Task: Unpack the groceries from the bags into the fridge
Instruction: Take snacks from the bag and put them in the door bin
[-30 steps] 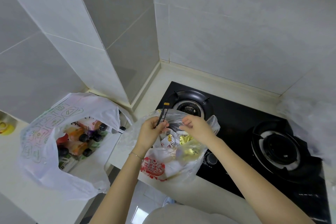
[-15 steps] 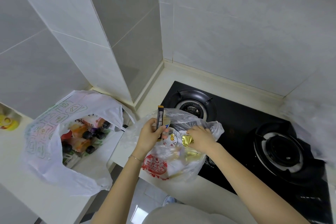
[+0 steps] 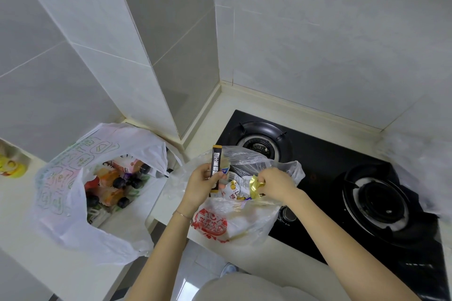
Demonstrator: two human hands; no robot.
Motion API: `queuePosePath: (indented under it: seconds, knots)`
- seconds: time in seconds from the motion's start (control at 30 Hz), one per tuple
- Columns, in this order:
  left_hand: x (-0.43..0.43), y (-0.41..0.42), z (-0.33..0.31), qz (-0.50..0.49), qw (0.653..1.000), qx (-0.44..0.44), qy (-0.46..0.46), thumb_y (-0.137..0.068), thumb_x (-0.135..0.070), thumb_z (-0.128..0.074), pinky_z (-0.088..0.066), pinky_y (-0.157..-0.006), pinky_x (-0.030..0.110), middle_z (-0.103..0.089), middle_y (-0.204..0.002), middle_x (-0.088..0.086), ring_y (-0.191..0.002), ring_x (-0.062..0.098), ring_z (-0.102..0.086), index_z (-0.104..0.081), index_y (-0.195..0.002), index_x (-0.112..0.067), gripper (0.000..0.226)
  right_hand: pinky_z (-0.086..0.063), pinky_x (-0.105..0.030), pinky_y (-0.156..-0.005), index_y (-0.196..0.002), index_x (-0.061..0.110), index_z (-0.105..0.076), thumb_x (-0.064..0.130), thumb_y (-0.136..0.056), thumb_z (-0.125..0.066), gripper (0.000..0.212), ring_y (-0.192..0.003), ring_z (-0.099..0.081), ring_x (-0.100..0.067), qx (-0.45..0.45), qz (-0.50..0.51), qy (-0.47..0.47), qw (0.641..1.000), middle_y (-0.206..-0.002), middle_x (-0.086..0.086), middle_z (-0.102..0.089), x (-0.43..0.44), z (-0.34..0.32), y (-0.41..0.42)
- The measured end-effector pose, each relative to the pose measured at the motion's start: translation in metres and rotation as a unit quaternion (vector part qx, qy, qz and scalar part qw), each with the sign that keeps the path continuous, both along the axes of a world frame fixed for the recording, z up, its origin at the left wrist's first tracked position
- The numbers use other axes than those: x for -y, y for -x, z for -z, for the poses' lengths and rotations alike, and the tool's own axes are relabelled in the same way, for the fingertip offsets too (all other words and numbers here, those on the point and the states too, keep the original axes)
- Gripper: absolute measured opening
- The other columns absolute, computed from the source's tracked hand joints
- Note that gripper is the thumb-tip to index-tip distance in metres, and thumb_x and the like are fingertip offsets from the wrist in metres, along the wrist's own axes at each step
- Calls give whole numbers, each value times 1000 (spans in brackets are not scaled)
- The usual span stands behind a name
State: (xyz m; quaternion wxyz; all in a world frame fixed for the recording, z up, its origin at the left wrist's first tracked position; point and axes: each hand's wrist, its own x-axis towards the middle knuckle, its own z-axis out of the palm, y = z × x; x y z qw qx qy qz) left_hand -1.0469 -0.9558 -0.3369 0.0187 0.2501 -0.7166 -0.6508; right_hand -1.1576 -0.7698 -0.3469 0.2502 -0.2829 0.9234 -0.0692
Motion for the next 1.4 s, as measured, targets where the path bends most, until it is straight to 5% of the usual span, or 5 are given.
queuePosePath:
  seconds: [0.53, 0.83, 1.17, 1.27, 1.4]
  knots:
    - [1, -2, -16, -42, 998, -38, -31, -96, -8, -58, -57, -73, 43, -69, -76, 12, -77, 22, -67, -64, -97, -9, 7, -42, -14, -65, -82, 17, -53, 24, -90, -65, 16, -71, -53, -5, 178, 312, 451, 817, -77, 8, -53, 30, -30, -18]
    - [8, -43, -28, -165, 984, -50, -37, -93, -10, -62, -57, -66, 43, -69, -71, 12, -68, 28, -68, -61, -94, -7, 3, -49, -35, -100, -110, 7, -63, 10, -77, -69, 35, -103, -67, -19, 502, 309, 541, 600, -107, -7, -71, 43, -35, -49]
    - [-80, -148, -42, -322, 943, -85, -20, -94, -13, -63, -60, -66, 37, -69, -91, 17, -79, 28, -70, -59, -102, -2, 14, -56, -44, -86, -124, 7, -54, -5, -84, -64, 43, -100, -68, -28, 528, 171, 473, 684, -110, -14, -70, 27, -36, -129]
    - [-122, -192, -49, -390, 916, -94, -17, -93, -10, -62, -58, -67, 37, -71, -82, 16, -74, 31, -70, -64, -98, -1, 10, -56, -24, -65, -122, 10, -55, -3, -85, -65, 40, -93, -68, -22, 513, 128, 456, 716, -113, -13, -69, 5, -42, -160]
    - [-164, -258, -60, -480, 873, -82, -21, -91, -11, -65, -56, -73, 42, -71, -91, 24, -79, 33, -71, -66, -95, 1, 12, -54, -40, -89, -124, 10, -55, 6, -81, -73, 47, -109, -65, -26, 519, 37, 433, 736, -118, -11, -68, -13, -56, -200]
